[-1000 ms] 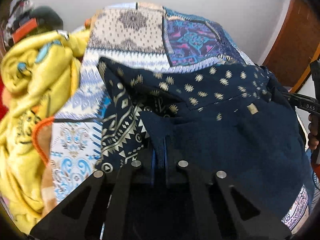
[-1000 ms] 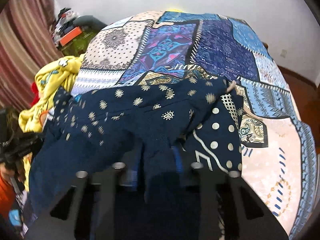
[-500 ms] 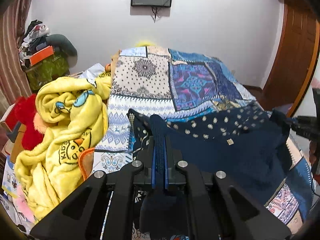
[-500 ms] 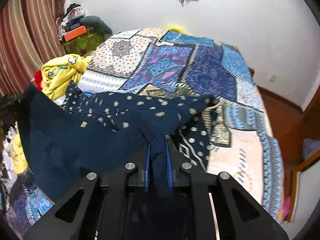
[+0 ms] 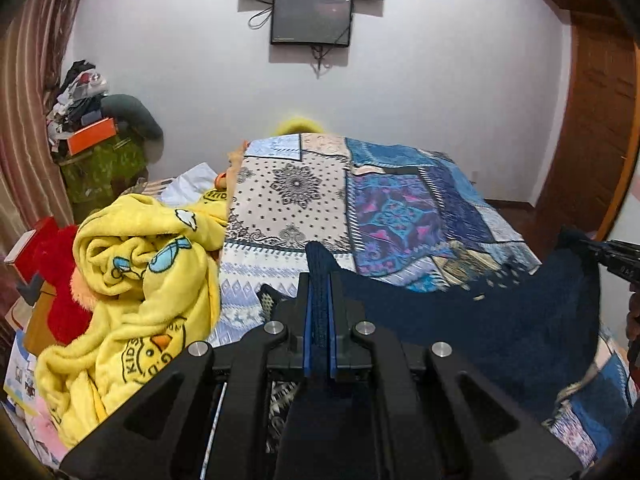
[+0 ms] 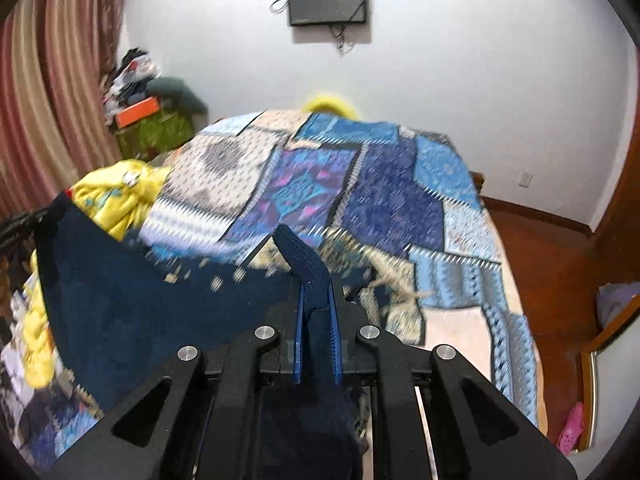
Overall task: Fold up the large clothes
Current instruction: 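Fold the hoodie edge over with both grippers and release it, then grasp the navy hoodie edge with the left gripper while the right gripper grasps it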
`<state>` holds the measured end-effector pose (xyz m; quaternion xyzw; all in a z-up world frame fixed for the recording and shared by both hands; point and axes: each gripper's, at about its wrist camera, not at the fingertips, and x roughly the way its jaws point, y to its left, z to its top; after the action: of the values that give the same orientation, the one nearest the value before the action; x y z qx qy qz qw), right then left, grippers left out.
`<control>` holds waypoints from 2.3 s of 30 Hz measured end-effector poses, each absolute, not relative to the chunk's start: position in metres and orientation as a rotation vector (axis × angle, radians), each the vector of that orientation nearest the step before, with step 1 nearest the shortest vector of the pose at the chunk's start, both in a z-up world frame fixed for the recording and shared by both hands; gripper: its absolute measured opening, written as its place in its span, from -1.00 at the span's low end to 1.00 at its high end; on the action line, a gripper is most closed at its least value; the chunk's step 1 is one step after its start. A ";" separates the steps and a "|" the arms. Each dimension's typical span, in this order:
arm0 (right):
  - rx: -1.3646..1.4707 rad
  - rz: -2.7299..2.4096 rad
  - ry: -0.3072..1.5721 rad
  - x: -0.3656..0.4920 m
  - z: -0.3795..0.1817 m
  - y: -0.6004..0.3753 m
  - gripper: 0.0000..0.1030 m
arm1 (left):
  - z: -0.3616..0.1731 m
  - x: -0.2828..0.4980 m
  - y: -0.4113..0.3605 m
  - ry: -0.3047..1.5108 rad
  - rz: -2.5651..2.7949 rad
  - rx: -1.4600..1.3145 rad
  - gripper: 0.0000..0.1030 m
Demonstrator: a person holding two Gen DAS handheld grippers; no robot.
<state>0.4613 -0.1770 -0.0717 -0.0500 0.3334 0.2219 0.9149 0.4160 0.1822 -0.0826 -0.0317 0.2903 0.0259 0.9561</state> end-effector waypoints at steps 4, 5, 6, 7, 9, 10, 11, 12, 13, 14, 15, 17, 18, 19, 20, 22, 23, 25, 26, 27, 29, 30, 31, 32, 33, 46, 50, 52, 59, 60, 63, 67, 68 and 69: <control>-0.110 0.395 0.723 0.493 -0.096 -0.167 -0.82 | -0.116 0.453 0.204 0.658 0.109 -0.108 -0.90; -0.121 0.370 0.733 0.500 -0.103 -0.165 -0.85 | -0.126 0.460 0.208 0.680 0.123 -0.118 -0.90; -0.140 0.326 0.747 0.509 -0.114 -0.162 -0.94 | -0.141 0.470 0.215 0.713 0.146 -0.131 -0.90; -0.143 0.306 0.759 0.515 -0.121 -0.163 -0.94 | -0.153 0.477 0.220 0.738 0.163 -0.140 -1.00; -0.118 0.300 0.809 0.526 -0.136 -0.169 -0.94 | -0.179 0.488 0.231 0.798 0.205 -0.145 -1.00; -0.117 0.296 0.829 0.529 -0.143 -0.171 -0.94 | -0.189 0.492 0.234 0.826 0.211 -0.145 -1.00; -0.125 0.289 0.838 0.528 -0.148 -0.173 -0.94 | -0.199 0.494 0.238 0.851 0.216 -0.141 -1.00; -0.143 0.288 0.846 0.526 -0.152 -0.174 -0.94 | -0.207 0.495 0.240 0.868 0.220 -0.134 -1.00; -0.159 0.287 0.847 0.524 -0.153 -0.176 -0.94 | -0.214 0.494 0.242 0.886 0.216 -0.129 -1.00; -0.180 0.275 0.836 0.519 -0.152 -0.177 -0.94 | -0.217 0.492 0.244 0.896 0.212 -0.130 -1.00; -0.202 0.267 0.815 0.512 -0.147 -0.177 -0.94 | -0.218 0.488 0.244 0.896 0.204 -0.137 -1.00; -0.220 0.286 0.761 0.498 -0.133 -0.177 -0.94 | -0.211 0.478 0.245 0.874 0.197 -0.147 -1.00; -0.222 0.298 0.737 0.492 -0.125 -0.177 -0.94 | -0.204 0.472 0.243 0.850 0.205 -0.140 -1.00; -0.218 0.321 0.710 0.484 -0.114 -0.175 -0.94 | -0.197 0.468 0.240 0.833 0.204 -0.130 -0.99; -0.209 0.350 0.695 0.476 -0.106 -0.172 -0.94 | -0.189 0.464 0.237 0.820 0.193 -0.119 -0.98; -0.177 0.453 0.682 0.459 -0.089 -0.162 -0.93 | -0.171 0.454 0.226 0.793 0.161 -0.077 -0.96; -0.164 0.506 0.685 0.450 -0.084 -0.155 -0.93 | -0.163 0.451 0.219 0.784 0.147 -0.057 -0.95; -0.151 0.618 0.713 0.433 -0.081 -0.137 -0.93 | -0.149 0.439 0.200 0.768 0.088 -0.026 -0.81; -0.153 0.658 0.732 0.426 -0.083 -0.126 -0.93 | -0.145 0.434 0.191 0.767 0.057 -0.023 -0.73; -0.163 0.701 0.762 0.418 -0.087 -0.113 -0.93 | -0.142 0.429 0.182 0.769 0.022 -0.023 -0.50; -0.182 0.743 0.807 0.407 -0.098 -0.094 -0.93 | -0.139 0.416 0.160 0.770 -0.051 -0.017 -0.20; -0.194 0.769 0.831 0.400 -0.106 -0.083 -0.93 | -0.140 0.410 0.148 0.768 -0.082 -0.012 -0.09; -0.209 0.779 0.845 0.396 -0.111 -0.076 -0.93 | -0.141 0.407 0.139 0.770 -0.106 -0.008 -0.04; -0.230 0.778 0.857 0.391 -0.117 -0.070 -0.93 | -0.144 0.402 0.127 0.780 -0.135 -0.004 -0.03; -0.260 0.767 0.866 0.388 -0.124 -0.064 -0.93 | -0.150 0.399 0.116 0.797 -0.161 0.005 -0.03; -0.403 0.576 0.885 0.388 -0.155 -0.087 -0.93 | -0.199 0.394 0.089 0.898 -0.096 0.061 0.05; -0.440 0.483 0.889 0.391 -0.163 -0.106 -0.87 | -0.204 0.386 0.105 0.911 -0.048 0.060 0.06; -0.440 0.450 0.906 0.394 -0.170 -0.119 -0.76 | -0.207 0.382 0.115 0.920 -0.027 0.049 0.06; -0.361 0.380 0.903 0.393 -0.175 -0.167 0.40 | -0.226 0.362 0.152 0.973 0.071 0.014 0.06; -0.354 0.375 0.908 0.394 -0.175 -0.170 0.41 | -0.228 0.359 0.157 0.975 0.084 0.004 0.06; -0.341 0.346 0.916 0.394 -0.177 -0.182 0.44 | -0.230 0.348 0.172 0.970 0.133 -0.023 0.10; -0.274 0.333 0.944 0.390 -0.177 -0.199 0.46 | -0.228 0.335 0.192 0.956 0.184 -0.070 0.19; -0.263 0.329 0.950 0.390 -0.177 -0.201 0.46 | -0.227 0.332 0.195 0.950 0.198 -0.073 0.19; -0.253 0.325 0.955 0.389 -0.175 -0.203 0.46 | -0.225 0.329 0.197 0.947 0.212 -0.072 0.19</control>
<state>0.3889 -0.2032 -0.1752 -0.1207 0.4562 0.1554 0.8679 0.3288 0.1975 -0.2248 -0.0348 0.4549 0.1020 0.8840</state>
